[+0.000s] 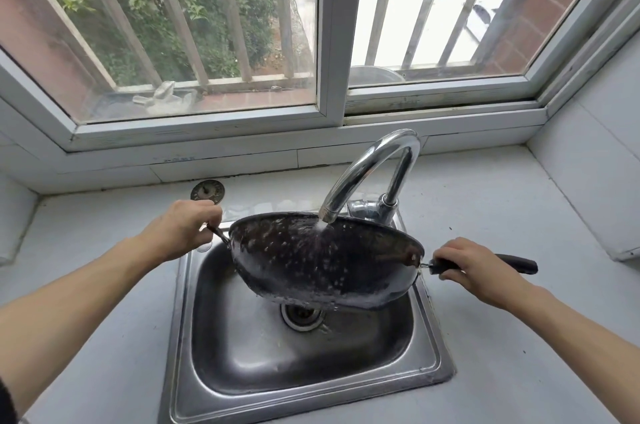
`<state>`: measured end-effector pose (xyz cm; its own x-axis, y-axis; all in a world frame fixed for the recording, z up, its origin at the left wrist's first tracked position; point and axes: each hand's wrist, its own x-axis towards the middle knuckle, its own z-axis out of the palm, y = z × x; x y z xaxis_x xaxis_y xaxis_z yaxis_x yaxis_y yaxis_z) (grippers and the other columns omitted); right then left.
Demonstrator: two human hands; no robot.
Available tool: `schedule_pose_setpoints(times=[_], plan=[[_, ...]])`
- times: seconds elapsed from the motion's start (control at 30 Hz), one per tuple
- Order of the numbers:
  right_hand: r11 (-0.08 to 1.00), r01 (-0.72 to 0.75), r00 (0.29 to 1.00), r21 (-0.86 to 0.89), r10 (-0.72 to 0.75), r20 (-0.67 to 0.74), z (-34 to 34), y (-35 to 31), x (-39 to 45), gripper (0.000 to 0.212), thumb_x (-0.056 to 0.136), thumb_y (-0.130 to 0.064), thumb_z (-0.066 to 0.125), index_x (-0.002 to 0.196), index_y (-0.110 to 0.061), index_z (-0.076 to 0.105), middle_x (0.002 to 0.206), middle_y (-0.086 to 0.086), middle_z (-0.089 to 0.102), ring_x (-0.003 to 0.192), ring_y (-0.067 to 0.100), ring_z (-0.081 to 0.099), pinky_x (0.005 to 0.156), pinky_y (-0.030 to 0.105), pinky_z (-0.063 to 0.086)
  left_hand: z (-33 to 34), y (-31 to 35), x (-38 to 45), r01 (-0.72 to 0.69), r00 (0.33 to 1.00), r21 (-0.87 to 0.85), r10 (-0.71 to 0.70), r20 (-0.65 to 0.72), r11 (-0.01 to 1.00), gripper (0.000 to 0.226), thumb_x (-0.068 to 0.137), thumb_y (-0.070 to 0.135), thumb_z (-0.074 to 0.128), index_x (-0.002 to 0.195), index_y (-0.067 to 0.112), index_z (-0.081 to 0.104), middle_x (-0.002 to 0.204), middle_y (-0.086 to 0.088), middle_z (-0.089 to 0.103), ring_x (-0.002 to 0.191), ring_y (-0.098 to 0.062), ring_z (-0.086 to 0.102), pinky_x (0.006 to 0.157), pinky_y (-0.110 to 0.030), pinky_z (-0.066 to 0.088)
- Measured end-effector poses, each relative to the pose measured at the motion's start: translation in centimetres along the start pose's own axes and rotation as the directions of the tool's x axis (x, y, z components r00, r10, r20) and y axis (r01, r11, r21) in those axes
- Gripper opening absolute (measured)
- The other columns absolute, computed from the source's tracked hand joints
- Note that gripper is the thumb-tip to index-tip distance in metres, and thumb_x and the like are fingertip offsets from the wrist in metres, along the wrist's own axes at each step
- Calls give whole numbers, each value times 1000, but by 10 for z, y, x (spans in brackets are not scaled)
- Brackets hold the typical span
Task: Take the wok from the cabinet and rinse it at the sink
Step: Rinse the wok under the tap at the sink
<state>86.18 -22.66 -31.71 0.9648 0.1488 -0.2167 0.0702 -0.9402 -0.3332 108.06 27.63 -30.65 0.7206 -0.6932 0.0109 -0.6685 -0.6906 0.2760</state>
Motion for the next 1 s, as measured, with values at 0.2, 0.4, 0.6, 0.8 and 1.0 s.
schedule_pose_setpoints(times=[0.2,0.4,0.6,0.8,1.0], plan=[[1000,15,1000,-27,-15,4,3,0,-1,15,83,-19,71,94,-22,61,90,-11,55,89,12,48,77,30,43,2,4,-9,8,999,30,-7,-32,1000,31,56,-3,71,70,19,54,67,13,47,54,-19,41,48,-30,39],[993,63,998,-96,-65,-18,7,-5,-5,16,81,-17,73,90,-21,59,87,-11,54,84,13,47,71,27,40,2,10,-23,-35,997,50,38,-72,998,32,56,-6,72,70,15,54,66,5,50,52,-19,35,47,-25,33],[979,117,988,-167,-131,-76,10,-14,-8,26,74,-13,79,86,-19,57,84,-8,56,77,17,50,67,26,38,1,9,-41,-52,994,141,65,-85,989,35,54,-9,67,73,15,50,67,0,51,47,-25,33,41,-30,34],[957,169,976,-238,-196,-93,8,-29,-8,29,70,-12,82,84,-18,58,83,-5,58,72,19,52,62,26,41,-7,13,-61,-80,990,189,100,-101,979,20,64,2,55,74,17,46,66,-2,49,43,-29,36,43,-27,27],[944,186,968,-273,-223,-110,7,-35,-6,32,67,-12,83,84,-19,57,83,-4,58,72,19,53,62,28,44,-18,22,-78,-106,972,233,150,-179,967,9,73,16,38,72,15,47,65,-3,50,44,-28,41,43,-26,28]])
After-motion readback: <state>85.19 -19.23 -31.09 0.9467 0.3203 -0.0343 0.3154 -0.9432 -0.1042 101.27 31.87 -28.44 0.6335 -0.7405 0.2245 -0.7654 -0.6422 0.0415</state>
